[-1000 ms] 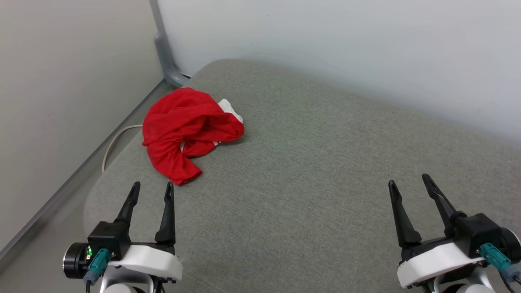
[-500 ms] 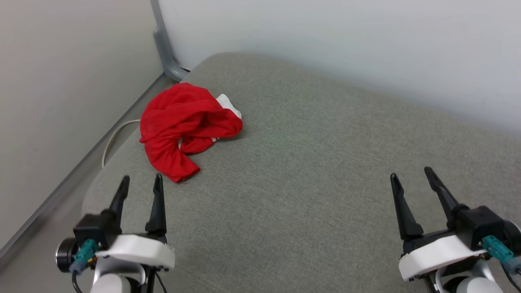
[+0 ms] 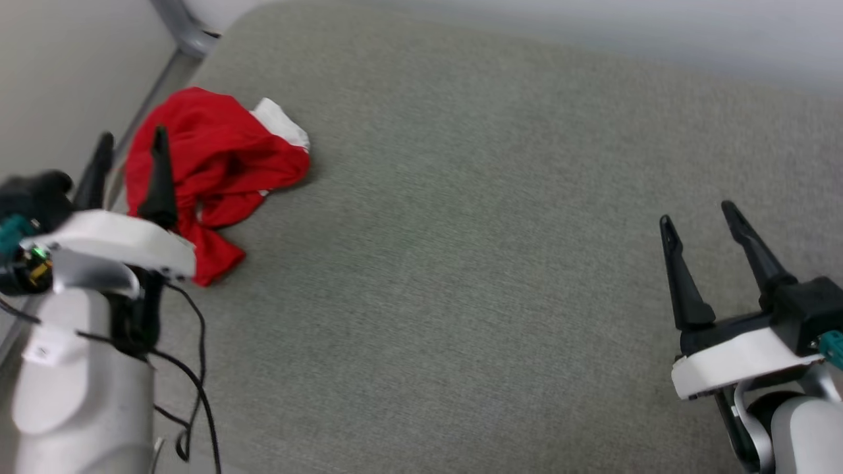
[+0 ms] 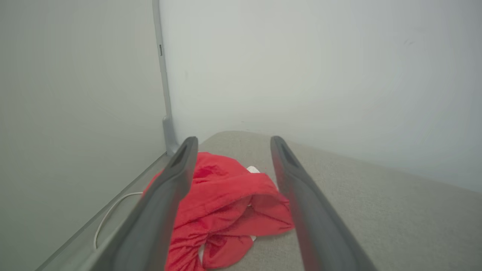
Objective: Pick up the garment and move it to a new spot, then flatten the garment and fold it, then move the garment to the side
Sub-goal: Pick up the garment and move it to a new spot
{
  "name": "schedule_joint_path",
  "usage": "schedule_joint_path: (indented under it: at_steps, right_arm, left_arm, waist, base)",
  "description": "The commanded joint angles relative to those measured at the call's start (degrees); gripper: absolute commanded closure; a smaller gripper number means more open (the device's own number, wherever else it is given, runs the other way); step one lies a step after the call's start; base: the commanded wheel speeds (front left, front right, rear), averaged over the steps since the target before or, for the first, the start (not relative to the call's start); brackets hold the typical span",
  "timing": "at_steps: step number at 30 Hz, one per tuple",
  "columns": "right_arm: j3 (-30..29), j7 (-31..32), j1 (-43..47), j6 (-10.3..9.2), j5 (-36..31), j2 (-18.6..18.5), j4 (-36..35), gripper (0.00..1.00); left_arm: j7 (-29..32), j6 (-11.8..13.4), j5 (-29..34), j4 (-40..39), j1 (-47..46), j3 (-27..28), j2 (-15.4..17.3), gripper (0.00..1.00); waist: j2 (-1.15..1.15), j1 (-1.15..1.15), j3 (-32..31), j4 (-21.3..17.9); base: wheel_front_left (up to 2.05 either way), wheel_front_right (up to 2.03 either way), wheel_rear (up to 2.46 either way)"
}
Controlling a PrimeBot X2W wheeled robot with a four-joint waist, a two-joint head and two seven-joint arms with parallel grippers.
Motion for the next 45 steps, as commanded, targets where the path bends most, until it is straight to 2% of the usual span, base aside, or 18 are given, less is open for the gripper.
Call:
schedule_joint_path:
  at_steps: [1,9,16,23,29,30,31,37,45]
  right_arm:
    - [0.01,0.0,-1.33,-0.06,-0.11,-0.21,-0.32,0.0]
    - [1.19,0.17,-5.43,-0.06,-0.2,-0.84,-1.5,0.0]
    - [1.45,0.16,-7.89,-0.06,-0.3,-1.11,-2.78,0.0]
    - [1.73,0.67,-9.19,-0.06,-0.02,-1.16,-3.88,0.0]
    - [2.0,0.61,-10.24,-0.06,0.33,-1.3,-4.43,0.0]
    - [2.1,0.57,-10.39,-0.06,0.36,-1.24,-4.46,0.0]
    - [2.16,0.44,-10.33,-0.06,0.34,-1.2,-4.47,0.0]
    - [1.78,-0.16,-9.56,-0.06,0.17,-0.84,-3.59,0.0]
    - [0.58,-1.69,-6.32,-0.06,0.76,0.77,-0.94,0.0]
  left_arm:
    - [0.87,-0.13,-0.55,0.66,-1.58,0.15,0.65,0.0]
    - [16.3,-0.18,-7.72,8.94,-13.33,-1.23,9.75,0.0]
    - [31.91,-0.2,-9.77,15.71,-18.78,-4.24,16.03,0.0]
    - [42.34,0.24,-12.06,20.98,-20.19,-4.58,18.24,0.0]
    - [51.59,3.13,-13.05,25.23,-18.79,-5.71,16.82,0.01]
    - [52.0,3.57,-12.86,25.32,-18.71,-5.9,16.79,0.68]
    - [52.21,3.9,-12.93,25.37,-18.71,-5.87,16.69,1.0]
    - [47.29,5.0,-11.4,22.56,-19.75,-6.28,17.14,1.0]
    - [34.92,5.53,-8.99,20.44,-20.01,-6.63,16.59,1.0]
  waist:
    - [0.0,-0.01,3.42,-2.98]
    - [0.0,-0.01,9.75,-6.56]
    - [0.0,-0.01,14.37,-8.88]
    - [0.0,-0.01,17.99,-10.1]
    - [0.0,-0.01,19.2,-10.64]
    - [0.0,-0.01,19.18,-10.76]
    - [0.0,-0.01,19.04,-10.87]
    - [0.0,-0.01,16.41,-10.81]
    - [0.0,-0.01,7.97,-9.74]
  base:
    - [0.0,0.0,0.0]
    - [0.0,0.0,0.0]
    - [0.0,0.0,0.0]
    - [0.0,0.0,0.0]
    - [0.0,0.0,0.0]
    - [0.0,0.0,0.0]
    - [0.0,0.0,0.0]
    - [0.0,0.0,0.0]
    - [0.0,0.0,0.0]
